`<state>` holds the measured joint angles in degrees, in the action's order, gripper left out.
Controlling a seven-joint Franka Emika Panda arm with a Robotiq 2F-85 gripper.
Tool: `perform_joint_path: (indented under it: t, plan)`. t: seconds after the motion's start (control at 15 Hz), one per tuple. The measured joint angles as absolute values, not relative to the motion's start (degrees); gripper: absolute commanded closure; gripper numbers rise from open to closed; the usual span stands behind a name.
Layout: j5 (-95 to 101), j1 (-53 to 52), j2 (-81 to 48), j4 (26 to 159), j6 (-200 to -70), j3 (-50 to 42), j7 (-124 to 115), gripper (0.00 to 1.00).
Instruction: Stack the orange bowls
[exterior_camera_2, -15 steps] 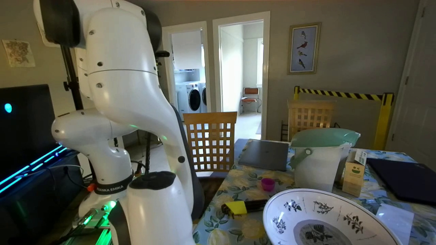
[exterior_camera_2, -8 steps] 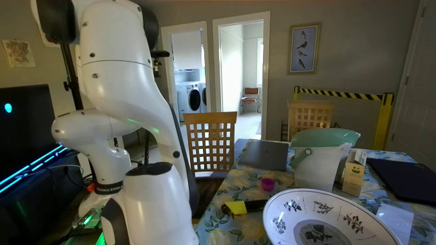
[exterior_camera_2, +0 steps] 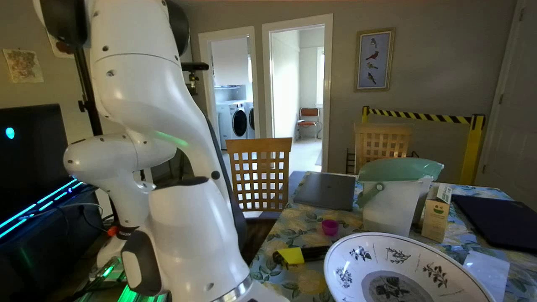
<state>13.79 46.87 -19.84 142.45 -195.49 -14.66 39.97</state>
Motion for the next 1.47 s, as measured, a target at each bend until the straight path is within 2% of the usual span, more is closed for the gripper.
perform_joint_path:
  t: [0.73, 1.13, 1.2, 1.27, 1.47]
  plan:
    - [13.7, 46.0, -15.4, 133.4, -201.3, -6.6, 35.3, 0.98]
    - [14.4, 47.4, -16.2, 133.8, -200.3, 1.8, 29.4, 0.98]
    - [14.5, 46.0, -16.5, 134.1, -200.6, 1.0, 28.8, 0.98]
    - [14.5, 43.6, -16.9, 134.3, -200.9, -1.3, 28.4, 0.94]
    - [14.4, 42.9, -17.2, 134.5, -201.0, -1.8, 28.3, 0.94]
